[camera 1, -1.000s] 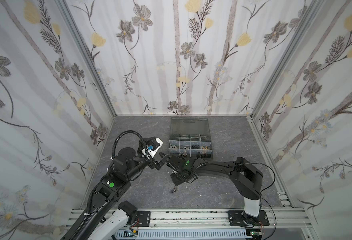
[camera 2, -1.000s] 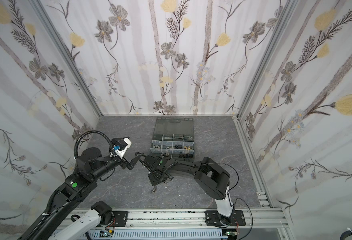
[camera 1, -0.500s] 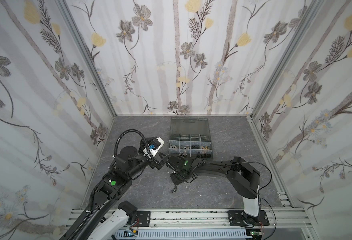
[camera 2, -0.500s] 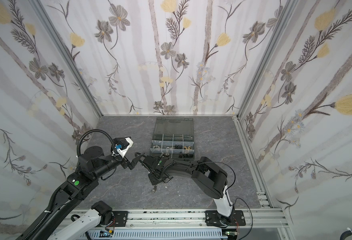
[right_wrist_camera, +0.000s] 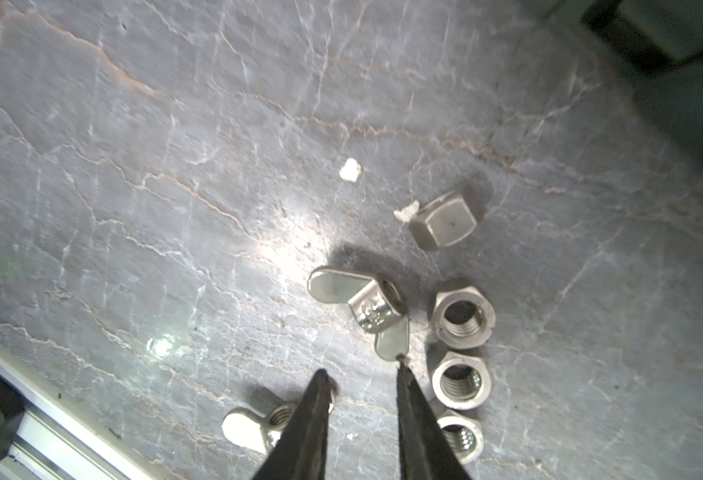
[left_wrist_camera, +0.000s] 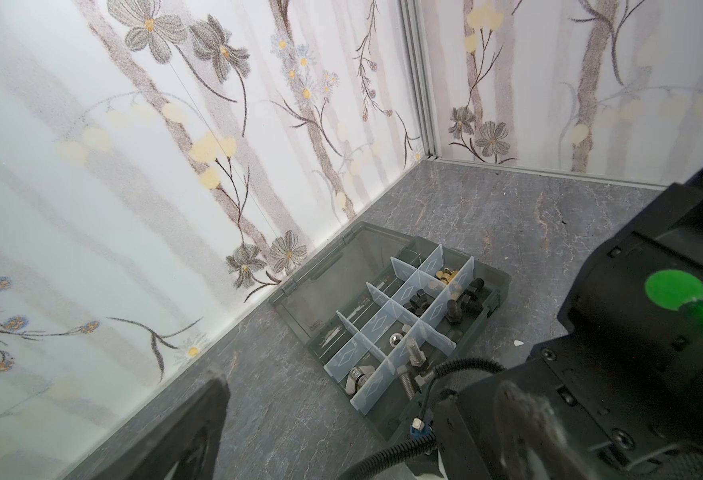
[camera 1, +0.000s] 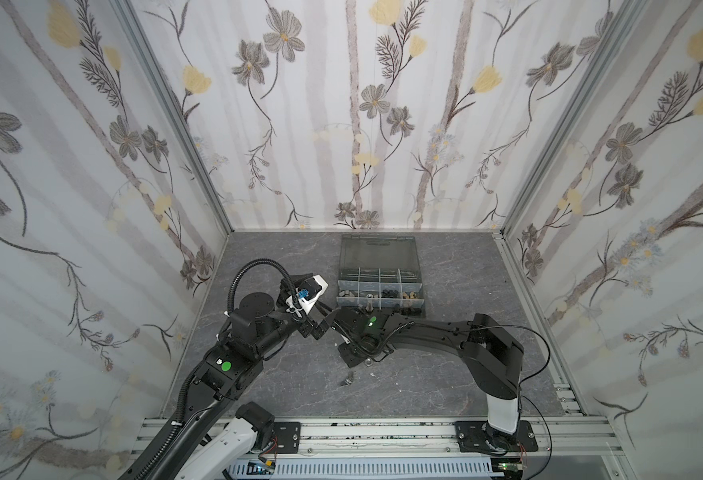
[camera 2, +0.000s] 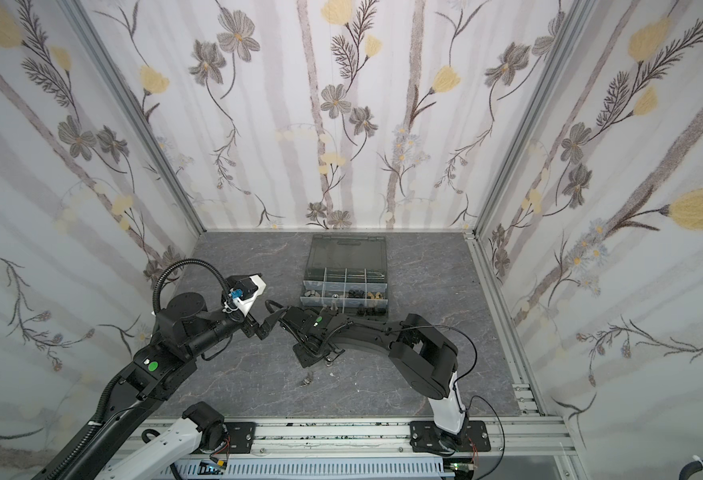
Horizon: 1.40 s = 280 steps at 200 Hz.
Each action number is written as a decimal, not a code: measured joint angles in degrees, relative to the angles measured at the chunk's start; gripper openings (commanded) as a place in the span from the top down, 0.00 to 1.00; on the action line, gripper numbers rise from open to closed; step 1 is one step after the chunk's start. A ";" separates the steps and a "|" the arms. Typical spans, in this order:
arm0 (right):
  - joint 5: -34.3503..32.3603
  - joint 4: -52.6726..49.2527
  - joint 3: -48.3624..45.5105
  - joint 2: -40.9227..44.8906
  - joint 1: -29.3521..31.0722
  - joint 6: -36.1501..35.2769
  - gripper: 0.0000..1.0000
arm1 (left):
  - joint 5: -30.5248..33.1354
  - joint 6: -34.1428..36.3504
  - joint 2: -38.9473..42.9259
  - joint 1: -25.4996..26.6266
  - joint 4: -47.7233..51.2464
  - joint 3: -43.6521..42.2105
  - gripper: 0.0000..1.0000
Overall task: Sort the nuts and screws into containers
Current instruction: 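Move the open right gripper back down over the loose pile, then grasp a third silver wing nut with the right gripper, then carry the wing nut over the wing-nut compartment, right gripper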
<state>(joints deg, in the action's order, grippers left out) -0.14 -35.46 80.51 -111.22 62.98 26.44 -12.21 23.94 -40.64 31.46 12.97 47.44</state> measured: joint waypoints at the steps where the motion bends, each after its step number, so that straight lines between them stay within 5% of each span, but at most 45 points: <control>1: -0.09 -0.07 0.09 0.00 0.00 0.00 0.70 | -0.02 0.00 0.00 0.00 0.00 -0.02 0.00; 137: -2.43 -2.49 6.08 -7.17 -0.66 -6.67 0.60 | 0.66 -0.13 -0.39 0.00 -0.76 -0.31 0.00; 280: -1.57 -1.64 5.64 -8.33 -1.01 -8.11 0.88 | 1.05 -0.13 -1.36 0.00 -0.81 -0.28 0.00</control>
<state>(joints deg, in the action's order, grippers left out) -1.72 -37.10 86.15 -119.55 61.98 18.33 -11.16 23.81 -42.00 31.46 12.16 47.16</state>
